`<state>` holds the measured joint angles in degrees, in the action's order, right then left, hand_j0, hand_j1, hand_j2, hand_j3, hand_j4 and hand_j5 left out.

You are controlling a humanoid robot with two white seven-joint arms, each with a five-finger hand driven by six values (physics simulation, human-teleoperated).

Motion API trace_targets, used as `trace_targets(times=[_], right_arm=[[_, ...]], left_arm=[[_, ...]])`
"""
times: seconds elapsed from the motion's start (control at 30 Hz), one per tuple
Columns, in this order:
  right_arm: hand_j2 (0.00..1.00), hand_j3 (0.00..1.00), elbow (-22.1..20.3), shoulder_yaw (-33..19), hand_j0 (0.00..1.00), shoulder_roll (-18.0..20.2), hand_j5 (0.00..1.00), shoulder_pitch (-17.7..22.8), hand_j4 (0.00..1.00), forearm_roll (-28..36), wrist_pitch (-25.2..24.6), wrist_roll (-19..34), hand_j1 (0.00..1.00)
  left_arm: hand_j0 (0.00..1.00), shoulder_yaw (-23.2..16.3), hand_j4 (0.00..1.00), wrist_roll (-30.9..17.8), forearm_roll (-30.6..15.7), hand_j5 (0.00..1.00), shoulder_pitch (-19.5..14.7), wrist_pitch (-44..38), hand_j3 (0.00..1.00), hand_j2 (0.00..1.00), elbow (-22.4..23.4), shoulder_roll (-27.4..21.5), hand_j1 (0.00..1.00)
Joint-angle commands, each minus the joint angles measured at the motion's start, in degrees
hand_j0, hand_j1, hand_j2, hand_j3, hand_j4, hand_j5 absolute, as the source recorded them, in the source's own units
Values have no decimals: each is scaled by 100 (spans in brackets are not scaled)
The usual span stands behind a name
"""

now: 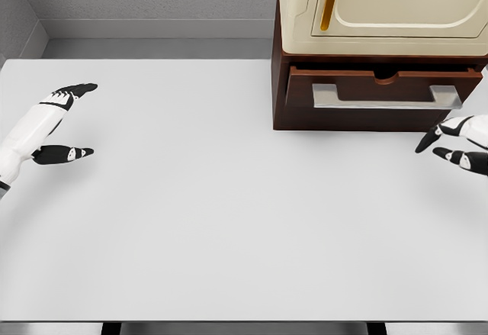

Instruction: Put the switch into the drawer with left arm, and close the drawer with right arm

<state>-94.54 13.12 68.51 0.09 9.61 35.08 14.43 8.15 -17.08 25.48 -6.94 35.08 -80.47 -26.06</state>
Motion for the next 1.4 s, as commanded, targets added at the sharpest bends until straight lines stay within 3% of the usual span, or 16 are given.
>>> trace_targets(times=[0.0, 0.13, 0.17, 0.27, 0.67, 0.93, 1.13, 1.23, 1.3, 1.37], right_arm=[[49, 49, -187, -2, 49, -4, 49, 0, 49, 23, -8, -2, 49], [49, 49, -205, -2, 49, -162, 49, -61, 49, -73, -8, 7, 49], [49, 49, -196, -11, 49, -408, 49, -158, 49, -283, -8, 7, 49], [49, 49, -135, -2, 49, -637, 49, -246, 49, -504, -8, 7, 49], [49, 49, 560, 15, 49, -1244, 49, -527, 49, -1040, -8, 7, 49], [49, 49, 902, 596, 49, -1516, 49, -1265, 49, -1040, -8, 16, 49], [48, 48, 1148, 956, 48, -1648, 48, -1766, 48, -1040, -8, 16, 48], [48, 48, 1157, 982, 48, -1639, 48, -1784, 48, -1040, -8, 16, 48], [48, 48, 1061, 982, 48, -1525, 48, -1661, 48, -1049, -8, 7, 48], [48, 48, 902, 903, 48, -936, 48, -1328, 48, -970, -8, -19, 48]], left_arm=[[100, 2, 100, 3, -44, 100, 9, -8, 100, 100, 5, -4, 100], [100, 2, 100, 3, -52, 100, 9, -8, 100, 100, -30, -4, 100], [100, 2, 100, 3, -44, 100, 9, -8, 100, 100, -21, -4, 100], [100, 11, 100, 3, -44, 100, 0, -8, 100, 100, -30, 5, 100], [100, 11, 100, 3, -44, 100, 9, -8, 100, 100, -21, 22, 100], [100, 55, 100, 3, -52, 100, 18, -8, 100, 100, 23, 22, 100], [100, 55, 100, 3, -52, 100, 35, -8, 100, 100, 23, 22, 100], [100, 64, 100, 12, -52, 100, 35, -8, 100, 100, 31, 22, 100], [100, 90, 100, 3, -52, 100, 53, -8, 100, 100, 31, 22, 100], [100, 116, 100, 3, -52, 100, 70, -8, 100, 100, 23, 31, 100]])
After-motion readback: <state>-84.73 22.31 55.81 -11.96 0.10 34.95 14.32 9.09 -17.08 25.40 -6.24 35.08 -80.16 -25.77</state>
